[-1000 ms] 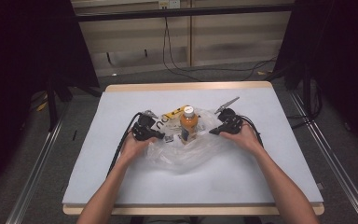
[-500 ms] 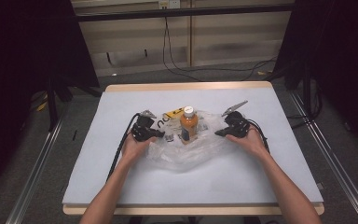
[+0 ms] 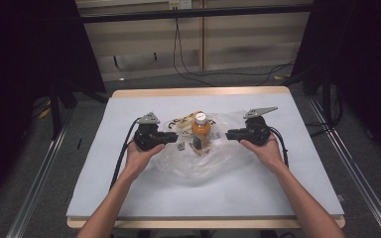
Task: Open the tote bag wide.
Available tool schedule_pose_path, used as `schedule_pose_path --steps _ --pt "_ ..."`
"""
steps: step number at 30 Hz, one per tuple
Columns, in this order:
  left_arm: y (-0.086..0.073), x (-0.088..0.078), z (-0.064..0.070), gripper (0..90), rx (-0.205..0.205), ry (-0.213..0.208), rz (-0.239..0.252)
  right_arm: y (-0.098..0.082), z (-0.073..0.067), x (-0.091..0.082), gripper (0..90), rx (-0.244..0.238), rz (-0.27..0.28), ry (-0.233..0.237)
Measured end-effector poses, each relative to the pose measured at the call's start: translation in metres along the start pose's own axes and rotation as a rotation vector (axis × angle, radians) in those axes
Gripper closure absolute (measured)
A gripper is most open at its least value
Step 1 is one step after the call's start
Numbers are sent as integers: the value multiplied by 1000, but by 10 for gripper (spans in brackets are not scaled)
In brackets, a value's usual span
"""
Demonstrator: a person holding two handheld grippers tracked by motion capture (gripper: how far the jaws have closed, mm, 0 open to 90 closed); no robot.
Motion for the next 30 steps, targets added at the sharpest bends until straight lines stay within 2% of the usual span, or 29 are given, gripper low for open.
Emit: schedule_pose_path --steps 1,2,4,6,8,9,10,12,14,16,19,20,22,24,26,28,30 --pt "1 -3 1 725 1 -3 17 1 -2 -2 751 -3 16 -3" --pt "1 -7 2 694 18 7 36 2 -3 -4 682 -8 28 2" --pt "0 -13 4 647 21 8 60 2 -5 -7 581 -3 65 6" --pt "-2 -19 5 573 10 30 79 2 -8 -10 484 -10 78 11" --pt "-4 -23 5 497 6 46 96 2 -11 -12 383 -9 109 -12" --pt "-6 -25 6 436 6 79 96 1 -13 -14 377 -18 124 -22" --pt "-7 -27 6 336 -3 86 102 2 -16 -17 335 -38 151 -33" --pt "-8 -33 6 276 -35 62 129 2 -19 -20 193 -33 173 -49" --pt "-8 -40 7 185 -35 94 159 3 -22 -25 126 -15 195 -32" --pt "-9 -45 8 154 -39 91 174 2 -25 -28 32 -15 214 -46" --pt "-12 -52 12 82 -18 107 179 -2 -30 -35 26 -33 241 -50" --pt "-13 -55 14 57 -14 99 178 -3 -32 -37 8 -34 251 -55" --pt "-17 -61 15 56 2 116 173 -6 -35 -42 11 -42 266 -70" --pt "-22 -67 16 45 -15 120 195 -10 -39 -47 9 -61 286 -85" --pt "-27 -72 16 44 -22 139 194 -13 -44 -53 14 -74 300 -90" --pt "-29 -77 19 40 -45 124 205 -16 -49 -58 13 -71 308 -88" --pt "-31 -83 24 36 -25 142 196 -19 -53 -65 16 -72 324 -94"
Point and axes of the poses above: each handheld gripper's, and its own axes: x roughly forward along the jaws, y roughly out of its top, z roughly to its right, the point moved 3 cm from there along x, roughly forward along the jaws, and after that the axes turned 9 degrees about y, right-handed, at the moved point
